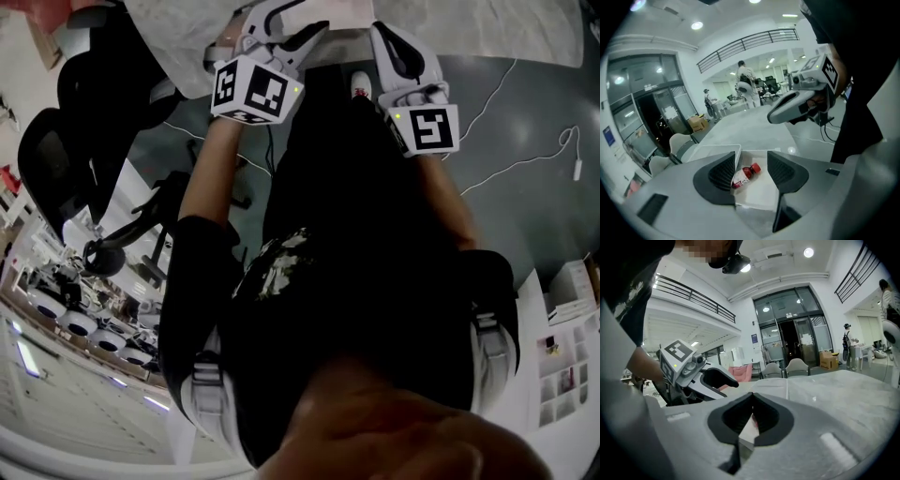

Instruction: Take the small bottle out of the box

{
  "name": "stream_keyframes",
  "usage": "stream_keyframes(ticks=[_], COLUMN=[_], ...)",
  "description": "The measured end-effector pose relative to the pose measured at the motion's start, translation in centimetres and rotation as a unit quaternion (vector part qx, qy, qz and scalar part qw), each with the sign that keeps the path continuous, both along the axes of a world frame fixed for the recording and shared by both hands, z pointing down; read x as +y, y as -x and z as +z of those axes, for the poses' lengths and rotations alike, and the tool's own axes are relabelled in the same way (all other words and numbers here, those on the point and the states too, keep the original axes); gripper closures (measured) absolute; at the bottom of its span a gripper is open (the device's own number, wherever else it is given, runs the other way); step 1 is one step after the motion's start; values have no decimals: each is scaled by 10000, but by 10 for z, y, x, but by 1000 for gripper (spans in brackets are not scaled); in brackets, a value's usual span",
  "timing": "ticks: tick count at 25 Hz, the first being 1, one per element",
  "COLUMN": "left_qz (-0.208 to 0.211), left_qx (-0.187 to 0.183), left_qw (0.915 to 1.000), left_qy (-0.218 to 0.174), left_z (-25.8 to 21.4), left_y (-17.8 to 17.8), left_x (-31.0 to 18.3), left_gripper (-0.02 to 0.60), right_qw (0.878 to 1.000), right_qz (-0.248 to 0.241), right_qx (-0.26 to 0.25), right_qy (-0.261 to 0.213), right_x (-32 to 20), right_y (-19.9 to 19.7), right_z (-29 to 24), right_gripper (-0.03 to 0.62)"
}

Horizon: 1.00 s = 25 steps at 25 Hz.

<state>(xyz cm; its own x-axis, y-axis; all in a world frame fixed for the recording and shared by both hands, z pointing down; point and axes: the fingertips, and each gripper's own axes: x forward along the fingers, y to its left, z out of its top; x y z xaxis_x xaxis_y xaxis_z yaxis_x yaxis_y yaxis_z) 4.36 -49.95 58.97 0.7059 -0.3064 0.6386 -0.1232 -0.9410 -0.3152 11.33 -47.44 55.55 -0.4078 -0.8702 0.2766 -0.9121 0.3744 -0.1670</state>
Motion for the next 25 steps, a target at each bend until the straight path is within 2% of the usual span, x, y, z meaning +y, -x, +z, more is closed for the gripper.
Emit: stream_keyframes(ticks=[5, 10, 13, 16, 19, 21, 25], left_qz=[909, 1683, 2068, 2444, 2825, 3076, 3207], left_qx=[-784, -1475, -1813, -2233, -2756, -2973, -3254], left_qw=[9928, 9744, 9613, 9435, 9179, 9024, 8875], left_qy=[-7, -223, -175, -141, -421, -520, -610], left_z=[44, 73, 90, 110, 126, 136, 156], left_y=[-8, -28, -37, -36, -35, -39, -45], left_x=[-21, -35, -37, -36, -39, -33, -30], left_gripper=[351, 345, 347, 347, 347, 347, 347], right_qw=[10000, 9999, 9998, 9998, 9997, 9997, 9994], right_qz=[41, 66, 104, 116, 145, 192, 315], right_qx=[-79, 1, 22, 77, 107, 122, 111], right_qy=[-32, 114, 153, 165, 147, 122, 86], right_x=[-17, -27, -33, -38, -41, -43, -45], right_y=[1, -3, -5, -5, -7, -11, -19], right_z=[6, 15, 15, 12, 5, 0, -7], right_gripper=[599, 599, 599, 599, 599, 599, 599])
